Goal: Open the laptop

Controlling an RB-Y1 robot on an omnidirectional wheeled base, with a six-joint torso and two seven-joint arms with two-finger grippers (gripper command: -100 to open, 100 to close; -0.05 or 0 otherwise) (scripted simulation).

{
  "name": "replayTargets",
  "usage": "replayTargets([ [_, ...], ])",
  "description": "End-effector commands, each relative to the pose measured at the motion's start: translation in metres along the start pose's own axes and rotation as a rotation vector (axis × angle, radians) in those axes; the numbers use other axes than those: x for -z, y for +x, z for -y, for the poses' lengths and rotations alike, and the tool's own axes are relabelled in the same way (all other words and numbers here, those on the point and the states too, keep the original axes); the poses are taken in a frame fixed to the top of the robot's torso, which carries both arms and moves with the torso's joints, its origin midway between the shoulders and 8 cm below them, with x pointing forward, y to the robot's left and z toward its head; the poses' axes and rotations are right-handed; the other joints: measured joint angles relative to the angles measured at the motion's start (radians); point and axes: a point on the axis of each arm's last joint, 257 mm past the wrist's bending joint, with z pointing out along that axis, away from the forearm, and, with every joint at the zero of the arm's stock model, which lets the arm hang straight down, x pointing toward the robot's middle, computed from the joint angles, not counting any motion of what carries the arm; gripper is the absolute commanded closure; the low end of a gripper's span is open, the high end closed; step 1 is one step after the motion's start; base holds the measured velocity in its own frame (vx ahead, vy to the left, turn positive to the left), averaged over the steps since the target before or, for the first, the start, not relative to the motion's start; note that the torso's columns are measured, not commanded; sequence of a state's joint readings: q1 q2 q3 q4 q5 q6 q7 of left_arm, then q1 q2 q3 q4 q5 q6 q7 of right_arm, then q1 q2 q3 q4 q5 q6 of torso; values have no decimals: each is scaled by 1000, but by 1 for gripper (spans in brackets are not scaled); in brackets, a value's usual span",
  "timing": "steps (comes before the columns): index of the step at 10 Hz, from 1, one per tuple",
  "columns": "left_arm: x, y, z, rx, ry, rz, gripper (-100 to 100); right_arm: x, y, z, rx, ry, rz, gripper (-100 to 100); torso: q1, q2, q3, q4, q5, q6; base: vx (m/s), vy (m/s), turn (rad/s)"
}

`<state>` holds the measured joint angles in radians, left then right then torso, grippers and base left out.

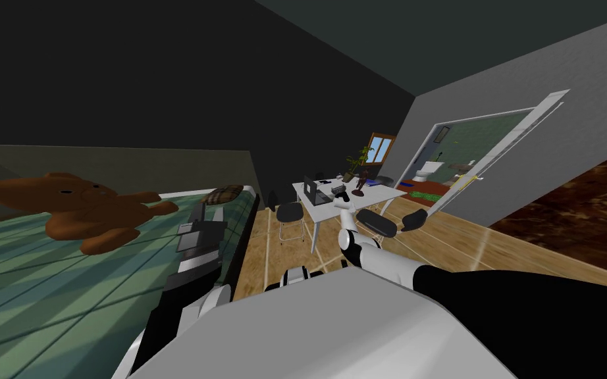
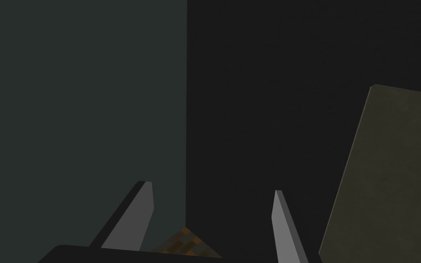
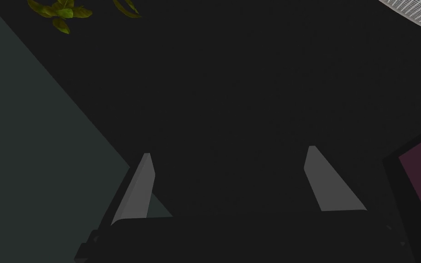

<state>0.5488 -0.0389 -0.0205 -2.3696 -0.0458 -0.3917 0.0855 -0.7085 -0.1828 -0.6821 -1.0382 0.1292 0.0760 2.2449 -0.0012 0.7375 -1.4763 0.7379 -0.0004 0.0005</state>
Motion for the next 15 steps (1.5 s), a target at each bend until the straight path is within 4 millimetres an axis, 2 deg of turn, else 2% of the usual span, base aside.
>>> replayTargets([
  [1,0,0,0,0,0,0,0,-5,-4,-10,43,-16,-11,-100,1,0,0,0,0,-1,-26,12,47],
  [4,0,0,0,0,0,0,0,-13,-15,-31,79,-50,-20,-100,1,1,0,0,0,0,-34,16,60],
  [5,0,0,0,0,0,0,0,-13,-15,-31,102,-50,-20,-100,2,1,0,0,1,-1,-31,17,40],
  [6,0,0,0,0,0,0,0,-15,-22,-43,110,-68,-21,-100,1,1,0,0,0,0,-33,17,52],
  [9,0,0,0,0,0,0,0,-17,-29,-54,153,-85,-18,-100,1,0,0,0,0,-1,-27,15,51],
  [11,0,0,0,0,0,0,0,-19,-43,-75,181,-117,-10,-100,1,1,0,0,0,-1,-34,20,75],
  [12,0,0,0,0,0,0,0,-19,-43,-75,197,-117,-9,-100,2,1,1,0,1,-1,-36,21,39],
  [15,0,0,0,0,0,0,0,-19,-63,-100,249,-153,10,-100,2,0,0,0,1,-3,-37,10,53],
])
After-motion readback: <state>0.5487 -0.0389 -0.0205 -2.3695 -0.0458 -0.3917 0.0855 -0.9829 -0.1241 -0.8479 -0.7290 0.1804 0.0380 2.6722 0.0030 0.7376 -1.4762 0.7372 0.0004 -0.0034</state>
